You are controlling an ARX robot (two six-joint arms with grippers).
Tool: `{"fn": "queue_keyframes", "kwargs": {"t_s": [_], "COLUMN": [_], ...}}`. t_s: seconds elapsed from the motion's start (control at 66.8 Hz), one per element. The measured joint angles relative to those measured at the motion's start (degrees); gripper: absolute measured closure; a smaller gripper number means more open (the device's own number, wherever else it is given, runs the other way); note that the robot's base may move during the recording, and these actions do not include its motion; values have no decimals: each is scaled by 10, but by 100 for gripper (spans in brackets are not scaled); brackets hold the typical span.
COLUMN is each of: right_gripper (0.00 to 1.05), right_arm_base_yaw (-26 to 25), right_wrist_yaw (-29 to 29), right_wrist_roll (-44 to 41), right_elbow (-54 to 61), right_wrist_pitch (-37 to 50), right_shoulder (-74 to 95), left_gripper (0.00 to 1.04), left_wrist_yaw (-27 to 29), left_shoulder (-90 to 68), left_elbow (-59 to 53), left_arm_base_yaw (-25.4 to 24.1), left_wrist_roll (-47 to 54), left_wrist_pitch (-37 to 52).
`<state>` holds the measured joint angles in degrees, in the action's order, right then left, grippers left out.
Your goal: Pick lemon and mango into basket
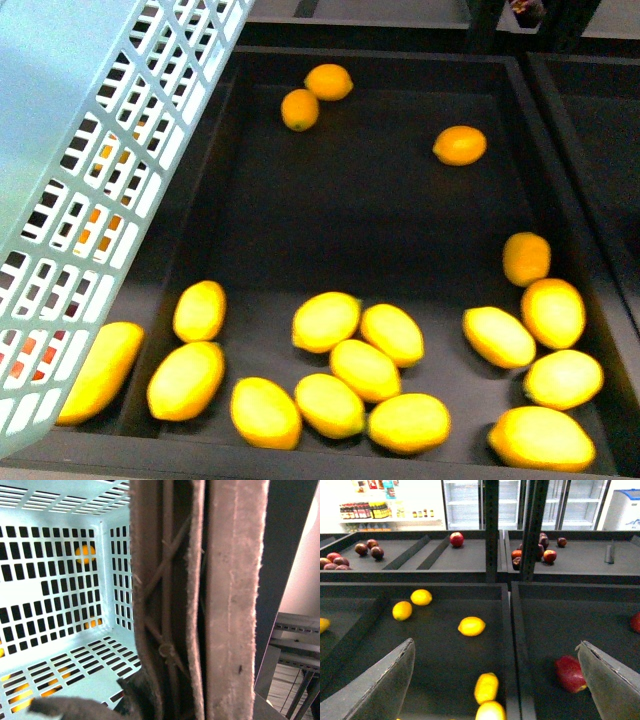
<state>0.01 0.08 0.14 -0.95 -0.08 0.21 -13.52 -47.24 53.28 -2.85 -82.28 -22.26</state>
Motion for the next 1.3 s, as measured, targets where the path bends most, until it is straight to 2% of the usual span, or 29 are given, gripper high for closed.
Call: {"fn": "queue_keyframes", "kwargs": {"t_s": [0.509,0.584,0.629,0.734,0.853,1.123,1.303], "right_gripper": [9,9,9,9,9,9,9], "right_arm_base_yaw": [0,-1,-1,-1,0,0,0], "right_wrist_yaw": [-4,-3,-2,-3,0,-1,-1], "right_wrist_roll": [0,0,0,0,0,0,0], "right_elbow": [0,0,0,0,0,0,0], "right_wrist_pitch": [0,0,0,0,0,0,0], "right_shoulder": [0,0,0,0,0,0,0], "left_gripper": [90,90,90,90,90,90,90], "left_wrist_yaw": [15,-14,-15,12,61,46,57], "left_shoulder": [1,-30,-58,-106,-168,-271,-300], "left_elbow": [0,41,64,68,78,121,127], "left_arm_base_yaw": [-6,6,36,109,182,335,394], "left_wrist_roll": [12,85,172,282,309,321,336], "left_wrist_pitch": [-1,-98,-143,-124,-74,-22,-25]}}
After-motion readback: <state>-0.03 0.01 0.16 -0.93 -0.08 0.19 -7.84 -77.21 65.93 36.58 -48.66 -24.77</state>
